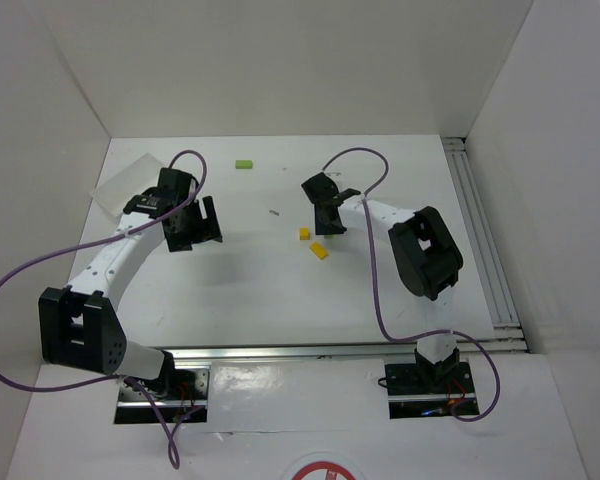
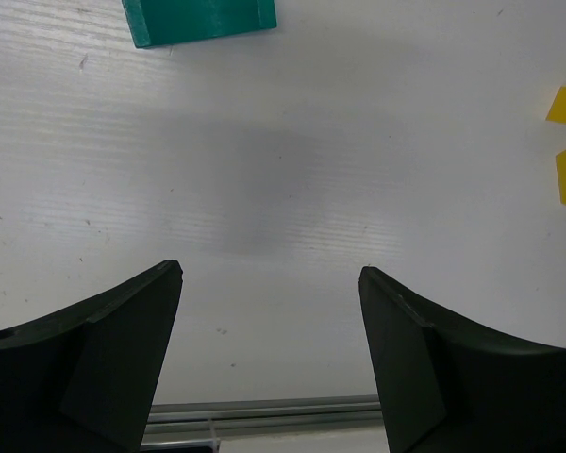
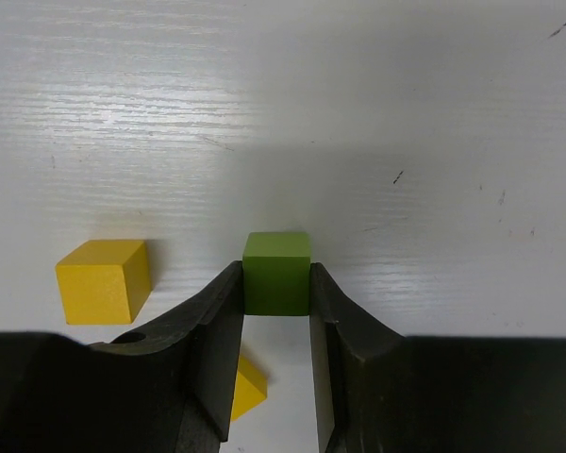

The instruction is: Build the wood block tower

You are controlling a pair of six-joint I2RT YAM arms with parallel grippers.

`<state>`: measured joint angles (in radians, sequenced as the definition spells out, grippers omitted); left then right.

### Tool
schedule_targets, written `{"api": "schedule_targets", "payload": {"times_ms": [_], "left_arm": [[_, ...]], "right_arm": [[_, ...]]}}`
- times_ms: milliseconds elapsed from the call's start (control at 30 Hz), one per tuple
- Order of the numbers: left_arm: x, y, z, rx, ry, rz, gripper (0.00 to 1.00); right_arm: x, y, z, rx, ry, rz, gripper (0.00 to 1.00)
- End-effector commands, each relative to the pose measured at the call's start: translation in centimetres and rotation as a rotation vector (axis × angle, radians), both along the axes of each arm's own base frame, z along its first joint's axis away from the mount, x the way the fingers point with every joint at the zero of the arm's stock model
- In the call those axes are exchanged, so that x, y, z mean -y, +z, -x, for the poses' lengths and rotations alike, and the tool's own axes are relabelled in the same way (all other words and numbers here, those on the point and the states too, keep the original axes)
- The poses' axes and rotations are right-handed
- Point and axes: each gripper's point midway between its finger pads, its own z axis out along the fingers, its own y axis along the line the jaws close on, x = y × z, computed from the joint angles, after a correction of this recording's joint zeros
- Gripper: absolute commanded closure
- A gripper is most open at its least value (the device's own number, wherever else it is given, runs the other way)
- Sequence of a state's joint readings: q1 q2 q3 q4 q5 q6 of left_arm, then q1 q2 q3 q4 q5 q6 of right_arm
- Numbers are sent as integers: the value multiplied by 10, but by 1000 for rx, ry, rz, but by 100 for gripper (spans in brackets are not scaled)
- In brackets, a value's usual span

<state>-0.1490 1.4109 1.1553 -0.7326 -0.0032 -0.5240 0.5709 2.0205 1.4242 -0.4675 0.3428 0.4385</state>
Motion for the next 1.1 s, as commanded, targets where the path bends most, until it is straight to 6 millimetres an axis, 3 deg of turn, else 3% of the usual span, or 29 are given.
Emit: {"api": "schedule_targets", "payload": {"times_ms": [0,167,200,267,433,533,633,667,700,733,767,833,867,900,933,967,1000,1033,1067], "left_arm": [[0,2,-3,10,-7,-11,11],[0,2,-3,10,-7,-11,11],[0,2,-3,10,-7,-11,10],[1,4,0,19,-19,-6,9],[1,4,0,19,-19,-6,9],[5,5,-2,18,-20,-2,9],[11,15,-20,53,-4,28,9],[13,25,-32,85,3,38,9],[17,20,-39,69,4,31,9],[19,23,-49,84,4,34,9],[22,38,-65,124,4,41,9],[30,28,-88,93,2,60,9],[36,44,-108,141,10,67,9],[34,24,-123,103,33,41,9],[37,21,-136,103,33,40,9],[42,42,-163,171,33,55,9],[42,4,-173,74,25,18,9],[42,-4,-187,63,21,-1,9],[47,24,-218,147,22,16,9]], "right_arm": [[-3,3,-1,20,30,9,65],[-7,-1,1,13,32,8,63],[-7,-1,1,13,32,8,61],[-9,2,-1,21,32,3,45],[-8,5,0,21,24,-2,35],[-10,23,-5,52,19,-13,33],[-12,54,-11,111,14,-43,30],[-12,59,-11,122,13,-49,28],[-13,75,-14,147,20,-60,25],[-15,79,-16,155,20,-65,23],[-16,85,-15,162,25,-79,22],[-26,98,-24,198,44,-117,20],[-29,97,-25,195,60,-120,20],[-33,105,-32,214,60,-132,19],[-37,104,-33,205,68,-139,19],[-37,98,-33,184,68,-126,17],[-44,108,-35,201,77,-138,16],[-44,102,-35,191,77,-132,16],[-45,106,-37,199,77,-137,16]]}}
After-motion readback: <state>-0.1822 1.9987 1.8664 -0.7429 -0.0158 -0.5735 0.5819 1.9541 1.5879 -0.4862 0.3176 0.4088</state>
